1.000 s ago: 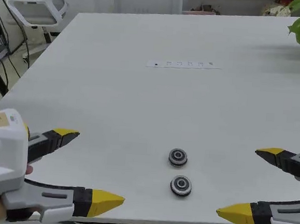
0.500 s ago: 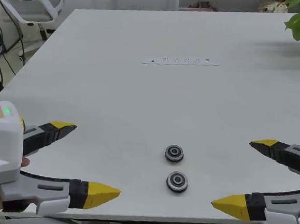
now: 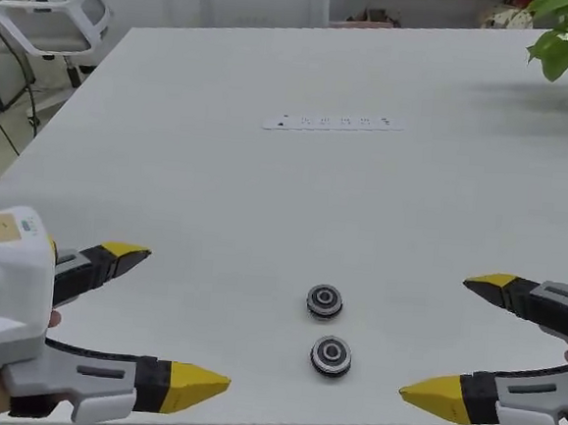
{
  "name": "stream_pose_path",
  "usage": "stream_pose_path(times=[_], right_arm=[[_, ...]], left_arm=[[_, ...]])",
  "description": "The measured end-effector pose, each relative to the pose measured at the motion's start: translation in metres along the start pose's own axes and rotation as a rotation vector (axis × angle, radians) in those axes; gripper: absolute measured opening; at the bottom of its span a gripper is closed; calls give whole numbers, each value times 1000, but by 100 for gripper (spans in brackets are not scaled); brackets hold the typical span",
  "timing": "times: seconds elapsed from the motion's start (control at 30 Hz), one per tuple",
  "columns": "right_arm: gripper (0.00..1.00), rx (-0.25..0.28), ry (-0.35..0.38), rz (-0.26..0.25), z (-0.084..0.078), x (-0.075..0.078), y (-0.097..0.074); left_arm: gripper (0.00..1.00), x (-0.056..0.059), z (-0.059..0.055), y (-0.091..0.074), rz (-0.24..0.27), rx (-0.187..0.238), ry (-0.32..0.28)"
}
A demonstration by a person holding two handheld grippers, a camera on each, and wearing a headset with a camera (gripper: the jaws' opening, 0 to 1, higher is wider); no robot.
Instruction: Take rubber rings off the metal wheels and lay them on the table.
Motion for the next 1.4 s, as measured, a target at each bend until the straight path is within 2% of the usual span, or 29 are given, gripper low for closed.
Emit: stream_pose_path(times=[0.2, 0.37, 0.57, 1.33, 1.4], right_arm=[[93, 5, -12, 0, 1, 1, 1], [99, 10, -22, 8, 2, 2, 4], [96, 4, -23, 11, 1, 3, 5], [97, 10, -14, 14, 1, 5, 5], [97, 9, -14, 15, 1, 5, 5]], left_arm=[[99, -3, 1, 1, 3, -4, 4], [99, -5, 1, 2, 4, 0, 1], [99, -5, 0, 3, 4, -4, 3], [96, -8, -2, 2, 10, -7, 24], [91, -6, -3, 2, -12, -10, 12]])
Point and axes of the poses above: the centre of the closed fingertips' face, and the gripper's own axes: y roughly forward along the fingers, x roughly to its right, z roughly out of its top, the point moved 7 cm from there along -y, roughly backward along the fingers, and after that the axes turned 13 degrees about z, right-handed, at the moved point
